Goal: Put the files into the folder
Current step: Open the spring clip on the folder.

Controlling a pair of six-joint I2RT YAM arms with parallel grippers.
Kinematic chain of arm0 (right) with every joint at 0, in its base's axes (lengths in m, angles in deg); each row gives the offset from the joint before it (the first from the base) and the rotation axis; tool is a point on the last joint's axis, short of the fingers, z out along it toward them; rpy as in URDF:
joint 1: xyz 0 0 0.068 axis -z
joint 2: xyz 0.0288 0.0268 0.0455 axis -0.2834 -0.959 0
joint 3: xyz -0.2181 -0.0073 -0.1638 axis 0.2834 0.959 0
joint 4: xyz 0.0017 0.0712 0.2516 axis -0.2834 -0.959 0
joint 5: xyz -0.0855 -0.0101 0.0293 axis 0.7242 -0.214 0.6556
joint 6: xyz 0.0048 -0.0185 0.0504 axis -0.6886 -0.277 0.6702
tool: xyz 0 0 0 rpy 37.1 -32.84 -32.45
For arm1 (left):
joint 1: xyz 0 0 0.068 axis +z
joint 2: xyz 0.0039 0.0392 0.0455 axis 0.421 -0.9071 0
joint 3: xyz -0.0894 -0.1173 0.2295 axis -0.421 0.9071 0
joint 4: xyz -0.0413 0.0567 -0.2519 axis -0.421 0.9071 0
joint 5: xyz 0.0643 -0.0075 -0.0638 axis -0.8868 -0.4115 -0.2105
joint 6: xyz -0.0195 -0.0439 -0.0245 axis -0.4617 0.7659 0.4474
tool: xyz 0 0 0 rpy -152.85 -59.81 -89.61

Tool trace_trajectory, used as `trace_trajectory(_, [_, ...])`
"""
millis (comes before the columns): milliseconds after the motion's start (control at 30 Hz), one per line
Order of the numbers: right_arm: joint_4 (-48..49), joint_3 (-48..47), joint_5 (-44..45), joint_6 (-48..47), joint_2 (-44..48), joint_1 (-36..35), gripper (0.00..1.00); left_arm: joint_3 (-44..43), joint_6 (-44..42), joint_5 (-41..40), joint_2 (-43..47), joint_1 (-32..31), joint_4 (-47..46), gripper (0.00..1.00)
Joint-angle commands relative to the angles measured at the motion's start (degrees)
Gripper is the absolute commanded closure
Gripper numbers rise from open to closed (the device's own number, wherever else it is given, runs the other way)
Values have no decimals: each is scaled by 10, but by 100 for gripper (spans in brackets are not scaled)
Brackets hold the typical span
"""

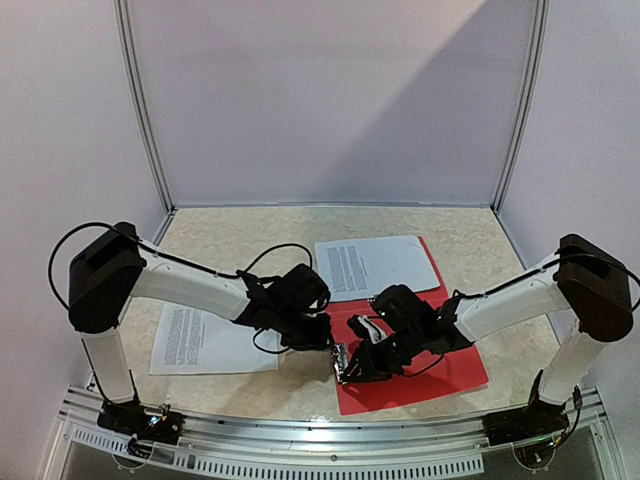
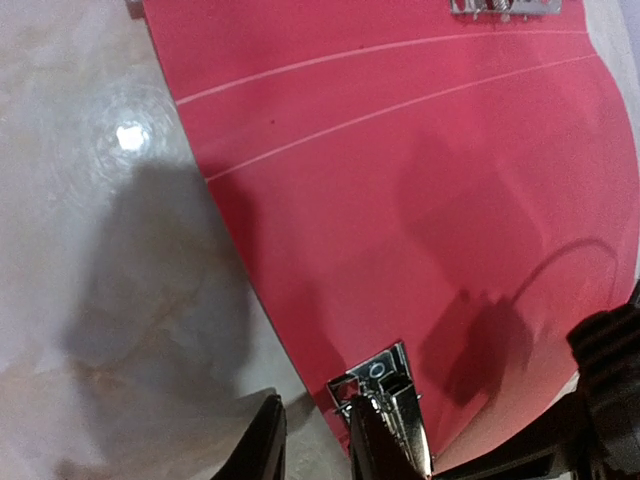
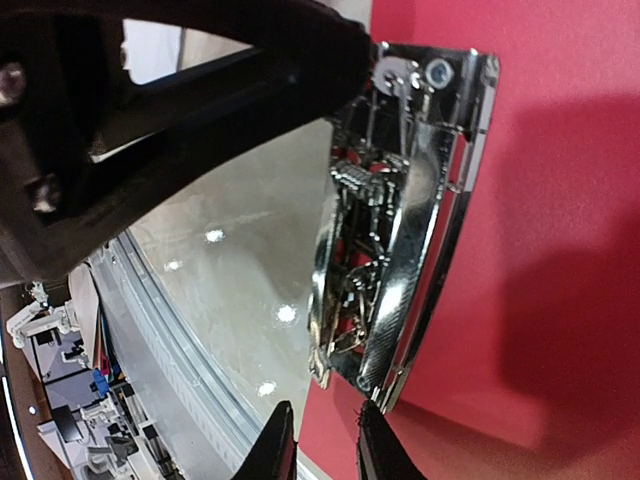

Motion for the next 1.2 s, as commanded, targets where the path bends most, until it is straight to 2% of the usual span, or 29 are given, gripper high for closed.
trace_trajectory(0, [22, -13, -12, 15, -25, -5, 81, -8, -1, 9, -11, 8, -14, 78])
trace_trajectory(267, [24, -22, -16, 18, -38, -6, 85, -12, -2, 15, -13, 10, -8, 80])
trace_trajectory(567, [23, -31, -18, 22, -47, -6, 86, -59, -42, -41, 23, 13, 44, 82])
trace_trajectory(733, [26, -33, -21, 26, -60, -6, 88, -99, -56, -11, -27, 17, 46, 84])
trace_trajectory(833, [23, -32, -20, 27, -65, -6, 90, -95, -47, 16, -50, 16, 32, 91])
trace_trajectory(1167, [-19, -34, 14, 21, -63, -6, 96, -62, -38, 47, -73, 16, 7, 96])
